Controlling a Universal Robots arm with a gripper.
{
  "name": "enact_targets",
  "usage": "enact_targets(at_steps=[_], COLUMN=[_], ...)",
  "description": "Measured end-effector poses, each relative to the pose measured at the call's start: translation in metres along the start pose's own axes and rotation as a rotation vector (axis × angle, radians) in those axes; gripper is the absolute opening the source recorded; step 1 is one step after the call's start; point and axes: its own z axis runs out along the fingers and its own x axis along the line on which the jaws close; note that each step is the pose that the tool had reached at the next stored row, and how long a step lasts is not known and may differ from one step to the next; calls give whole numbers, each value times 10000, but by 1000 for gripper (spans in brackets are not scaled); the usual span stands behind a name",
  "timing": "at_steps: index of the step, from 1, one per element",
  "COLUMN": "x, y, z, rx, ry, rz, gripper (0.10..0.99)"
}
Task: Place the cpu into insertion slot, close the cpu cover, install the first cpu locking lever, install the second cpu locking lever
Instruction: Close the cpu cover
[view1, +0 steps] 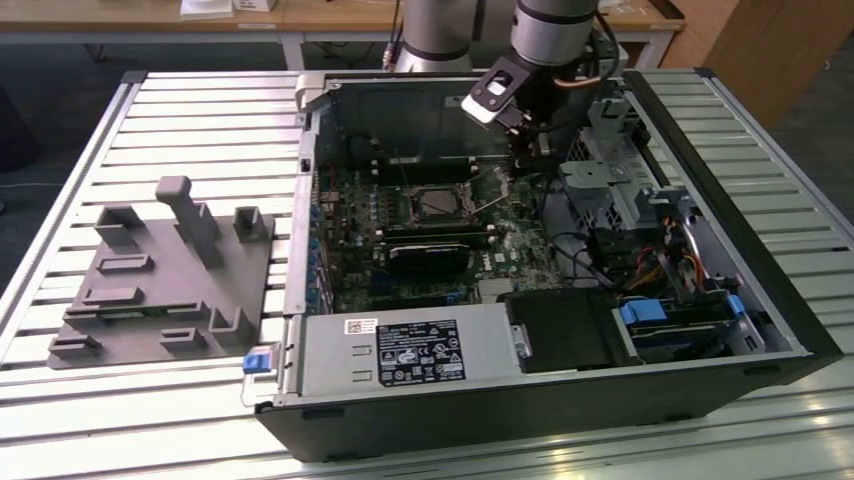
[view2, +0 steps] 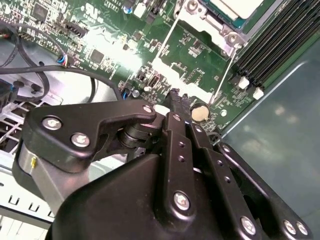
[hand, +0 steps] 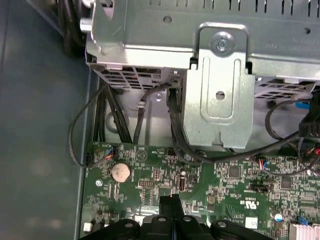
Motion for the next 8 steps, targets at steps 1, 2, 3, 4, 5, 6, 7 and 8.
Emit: enact_targets(at_steps=[1, 2, 3, 4, 5, 6, 7, 8], x=[3, 6, 8, 11, 14, 16, 19, 21], y=[11, 19, 27, 35, 42, 49, 57, 63], z=[3, 7, 12, 17, 23, 28, 33, 39], rx=[0, 2, 4, 6, 7, 9, 11, 12], ry=[0, -1, -1, -2, -1, -1, -1, -2], rz=[9, 15, 20, 25, 27, 31, 32, 35], gripper=[106, 106, 106, 106, 106, 106, 106, 106])
